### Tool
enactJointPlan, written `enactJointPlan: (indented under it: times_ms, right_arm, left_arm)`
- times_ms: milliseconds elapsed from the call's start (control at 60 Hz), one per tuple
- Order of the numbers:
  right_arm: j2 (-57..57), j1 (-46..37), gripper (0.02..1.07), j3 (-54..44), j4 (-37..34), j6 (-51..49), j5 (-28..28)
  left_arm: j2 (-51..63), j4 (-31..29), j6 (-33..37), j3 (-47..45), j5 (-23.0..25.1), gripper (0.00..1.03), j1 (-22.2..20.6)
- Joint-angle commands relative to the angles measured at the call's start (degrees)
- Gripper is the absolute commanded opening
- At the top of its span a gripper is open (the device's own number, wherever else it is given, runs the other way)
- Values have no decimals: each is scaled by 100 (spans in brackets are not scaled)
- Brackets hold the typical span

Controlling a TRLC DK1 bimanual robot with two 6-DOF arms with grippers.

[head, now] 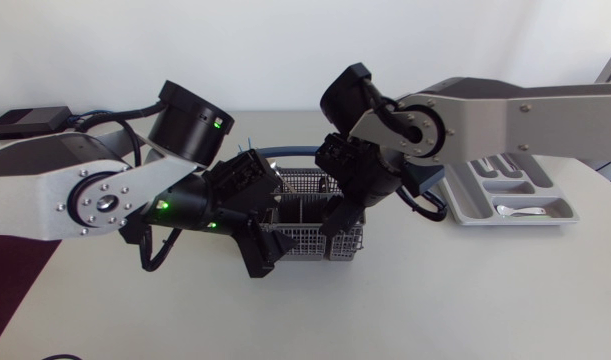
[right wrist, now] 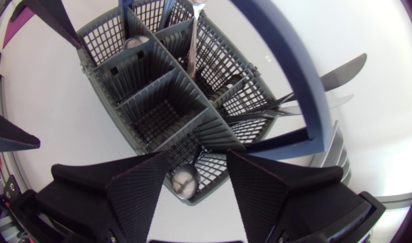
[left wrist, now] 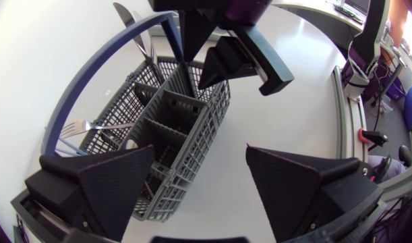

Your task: Sort the cutlery from the basket into the organizer compartments.

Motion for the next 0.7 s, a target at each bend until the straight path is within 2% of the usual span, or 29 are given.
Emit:
enactJointPlan:
  times_ms: [0, 150, 433, 683]
  right_arm:
    - [334, 52, 66, 102, -153, 244, 9]
    - [527, 35, 66, 225, -276, 270, 44]
    - [843, 114, 66, 822, -1498, -2, 492]
    - [1098, 167, 66, 858, -1937, -99, 615]
  left_arm:
    - [-10, 29, 182, -255, -41, 94, 82]
    - [34, 117, 199, -413, -50, 94, 82]
    - [157, 178, 164, -422, -41, 94, -111]
    - [210, 231, 146, -474, -41, 94, -269]
